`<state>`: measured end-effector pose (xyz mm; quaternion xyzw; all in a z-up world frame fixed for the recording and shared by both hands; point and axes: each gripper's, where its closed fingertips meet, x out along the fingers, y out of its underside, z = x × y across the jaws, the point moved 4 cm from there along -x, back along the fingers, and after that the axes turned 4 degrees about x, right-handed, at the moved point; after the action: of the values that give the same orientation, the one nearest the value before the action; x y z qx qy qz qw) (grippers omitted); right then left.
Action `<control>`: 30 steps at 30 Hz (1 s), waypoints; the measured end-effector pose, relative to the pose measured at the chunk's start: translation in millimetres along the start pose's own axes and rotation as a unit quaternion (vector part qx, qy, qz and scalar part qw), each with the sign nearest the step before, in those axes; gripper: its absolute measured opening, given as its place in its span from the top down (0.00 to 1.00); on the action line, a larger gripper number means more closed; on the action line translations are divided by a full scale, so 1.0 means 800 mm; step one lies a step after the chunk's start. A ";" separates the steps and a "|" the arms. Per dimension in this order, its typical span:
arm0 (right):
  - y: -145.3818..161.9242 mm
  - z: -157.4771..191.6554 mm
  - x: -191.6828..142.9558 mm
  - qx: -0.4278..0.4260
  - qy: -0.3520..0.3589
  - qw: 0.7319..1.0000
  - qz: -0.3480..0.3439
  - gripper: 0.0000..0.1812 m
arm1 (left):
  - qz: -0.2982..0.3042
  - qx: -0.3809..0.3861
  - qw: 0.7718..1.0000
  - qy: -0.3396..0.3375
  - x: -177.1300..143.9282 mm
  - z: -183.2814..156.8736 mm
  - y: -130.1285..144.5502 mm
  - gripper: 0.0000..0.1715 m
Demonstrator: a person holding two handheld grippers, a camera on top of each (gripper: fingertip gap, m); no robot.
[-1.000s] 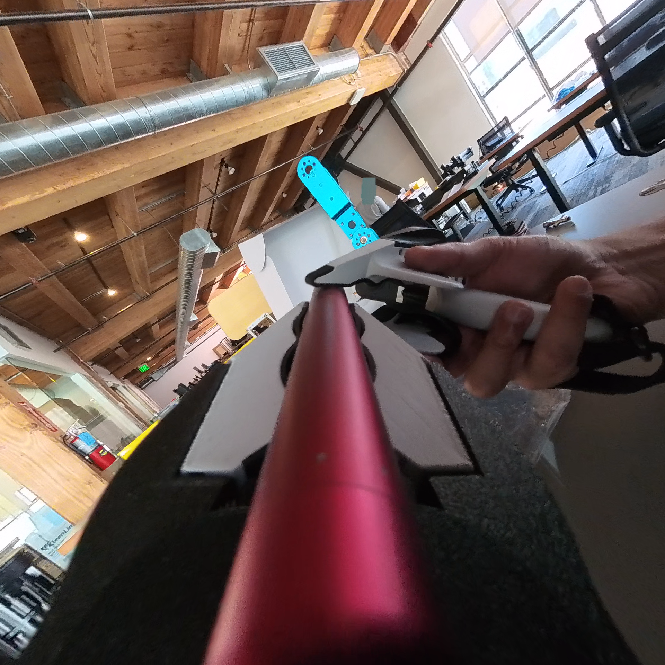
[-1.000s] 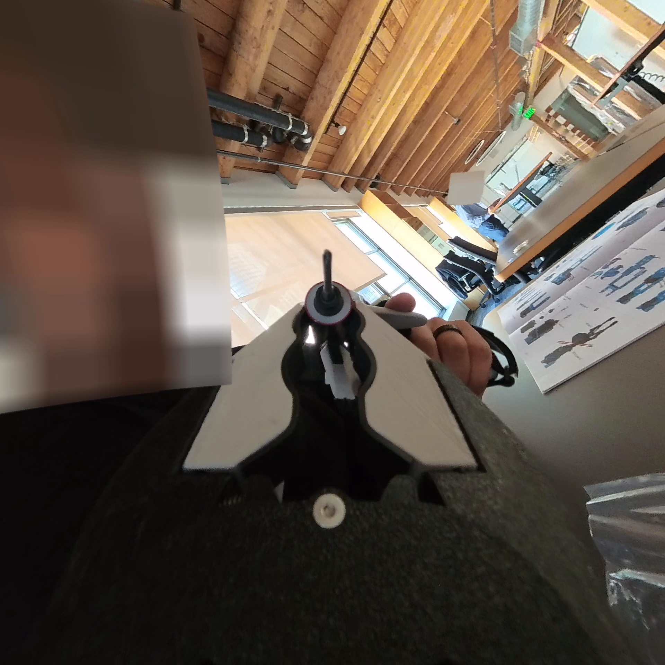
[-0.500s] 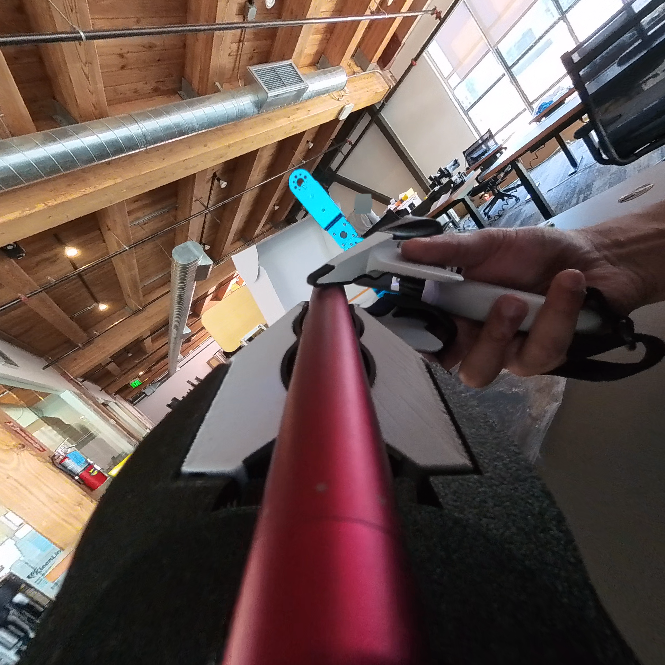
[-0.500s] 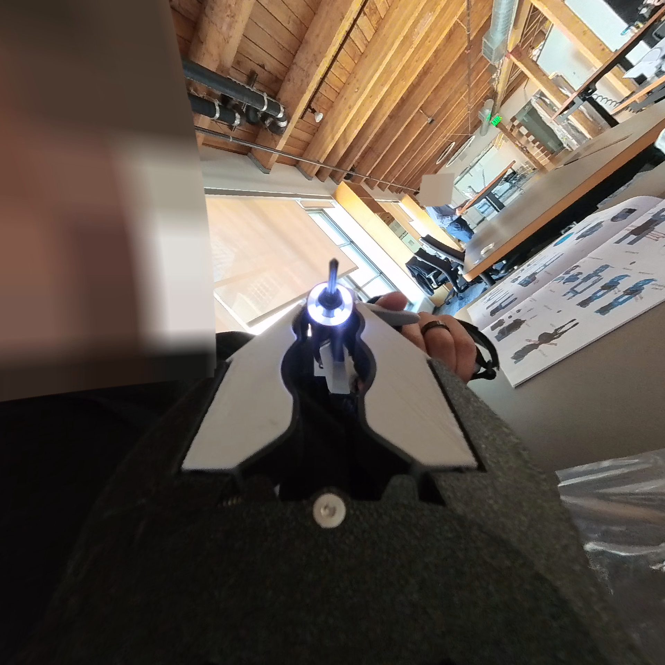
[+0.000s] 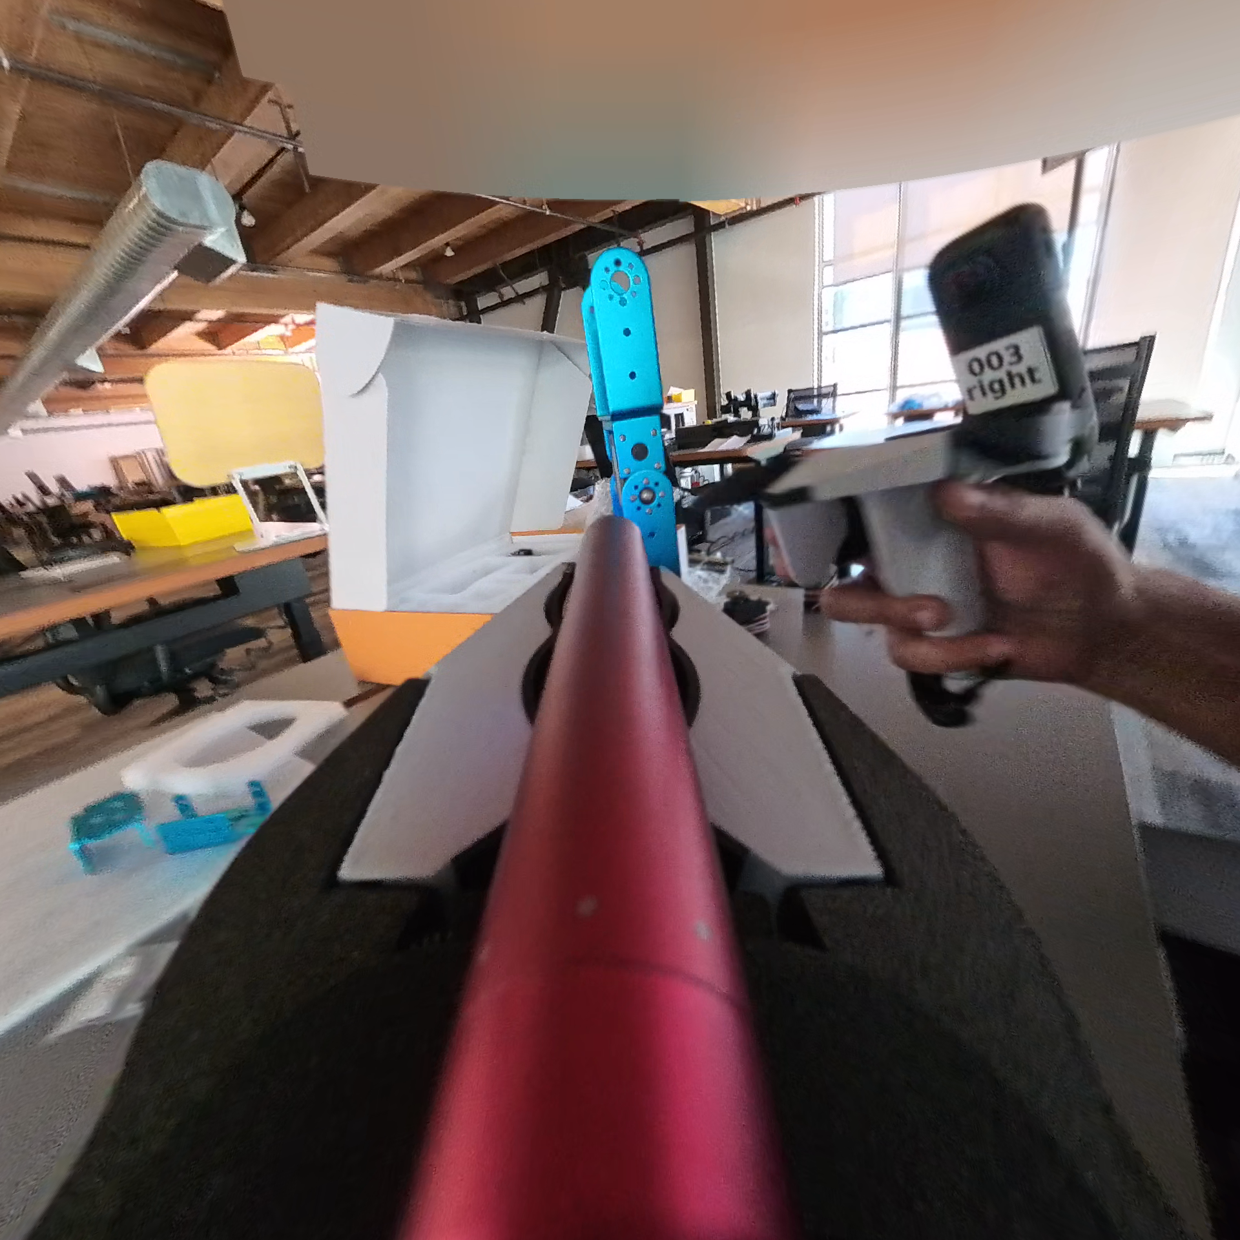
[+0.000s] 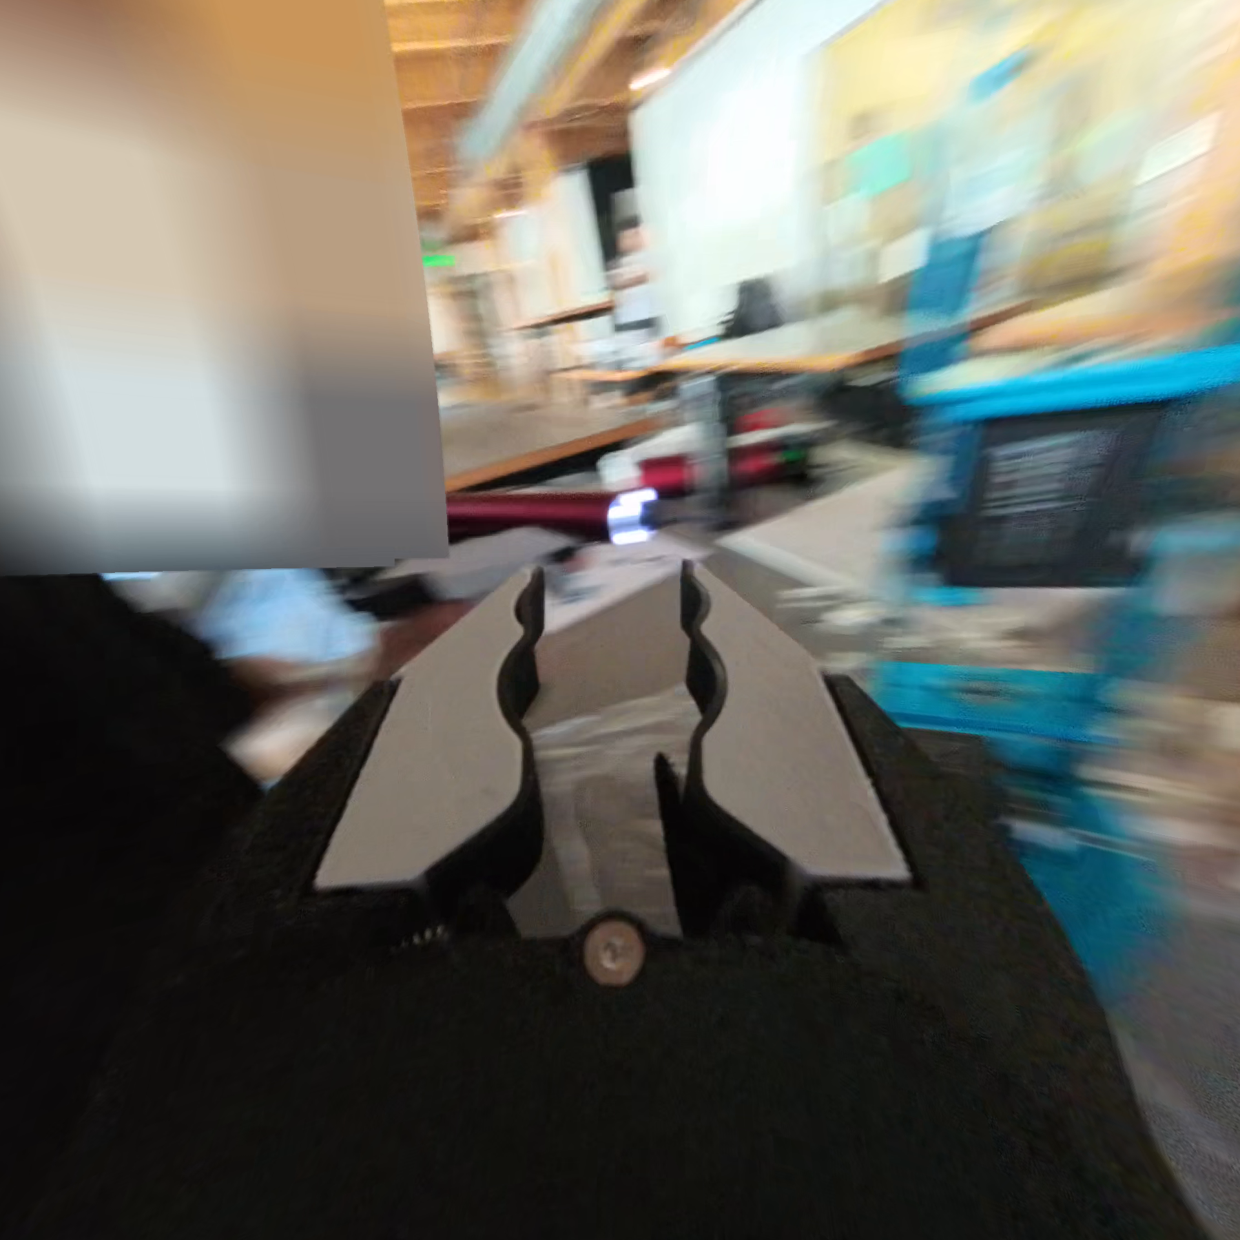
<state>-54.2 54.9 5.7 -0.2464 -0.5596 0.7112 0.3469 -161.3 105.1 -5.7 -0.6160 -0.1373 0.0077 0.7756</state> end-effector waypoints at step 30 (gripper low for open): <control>0.008 -0.124 0.007 -0.142 0.191 0.971 0.016 0.63 | -0.036 -0.085 0.995 -0.044 0.048 -0.019 0.009 0.88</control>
<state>14.0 120.2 -25.4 -0.4334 -0.5739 0.5698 0.3975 -119.7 99.6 -7.6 -0.6736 -0.1935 -0.0048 0.7133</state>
